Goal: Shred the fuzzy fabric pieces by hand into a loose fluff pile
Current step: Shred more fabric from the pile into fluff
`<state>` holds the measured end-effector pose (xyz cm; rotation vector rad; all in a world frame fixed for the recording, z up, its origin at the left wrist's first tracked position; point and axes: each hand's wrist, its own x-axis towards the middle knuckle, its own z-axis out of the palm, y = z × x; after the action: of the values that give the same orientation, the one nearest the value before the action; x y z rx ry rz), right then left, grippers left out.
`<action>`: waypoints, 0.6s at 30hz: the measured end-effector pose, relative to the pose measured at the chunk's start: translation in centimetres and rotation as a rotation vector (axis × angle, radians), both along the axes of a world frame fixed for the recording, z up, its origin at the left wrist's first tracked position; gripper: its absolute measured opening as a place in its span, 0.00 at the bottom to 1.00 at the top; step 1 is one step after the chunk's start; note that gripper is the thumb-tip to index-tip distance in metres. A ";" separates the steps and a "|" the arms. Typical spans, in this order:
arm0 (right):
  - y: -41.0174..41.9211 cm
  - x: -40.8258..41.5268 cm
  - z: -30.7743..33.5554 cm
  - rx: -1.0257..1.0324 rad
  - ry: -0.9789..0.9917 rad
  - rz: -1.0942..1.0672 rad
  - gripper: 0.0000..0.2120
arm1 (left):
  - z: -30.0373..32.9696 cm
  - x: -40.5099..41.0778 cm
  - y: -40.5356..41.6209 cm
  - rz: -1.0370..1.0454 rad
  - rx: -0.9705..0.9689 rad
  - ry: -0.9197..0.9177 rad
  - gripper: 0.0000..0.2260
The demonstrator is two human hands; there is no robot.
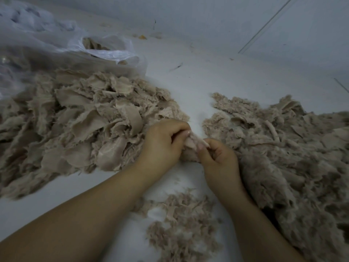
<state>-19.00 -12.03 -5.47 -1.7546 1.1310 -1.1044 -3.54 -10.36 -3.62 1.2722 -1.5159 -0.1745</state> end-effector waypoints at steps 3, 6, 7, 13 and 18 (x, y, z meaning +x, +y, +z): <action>-0.1 -0.1 0.0 -0.012 -0.021 -0.082 0.13 | 0.0 0.5 0.0 0.047 0.067 0.269 0.05; -0.2 -0.1 -0.1 -0.002 -0.050 -0.169 0.12 | 0.0 0.8 0.2 0.073 0.061 0.363 0.05; -0.2 -0.1 0.0 0.006 -0.068 -0.191 0.11 | 0.0 0.7 0.3 0.074 0.059 0.359 0.05; 0.3 0.0 0.8 0.087 -0.210 -0.085 0.10 | 0.0 -0.5 0.8 0.015 0.008 0.154 0.04; 0.9 0.1 1.4 0.080 -0.215 0.001 0.24 | -0.1 -0.7 1.3 -0.054 -0.134 -0.193 0.05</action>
<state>-18.89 -11.08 -4.03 -1.5341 1.0274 -1.1994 -4.26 -9.06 -3.69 1.1687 -1.6976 0.0157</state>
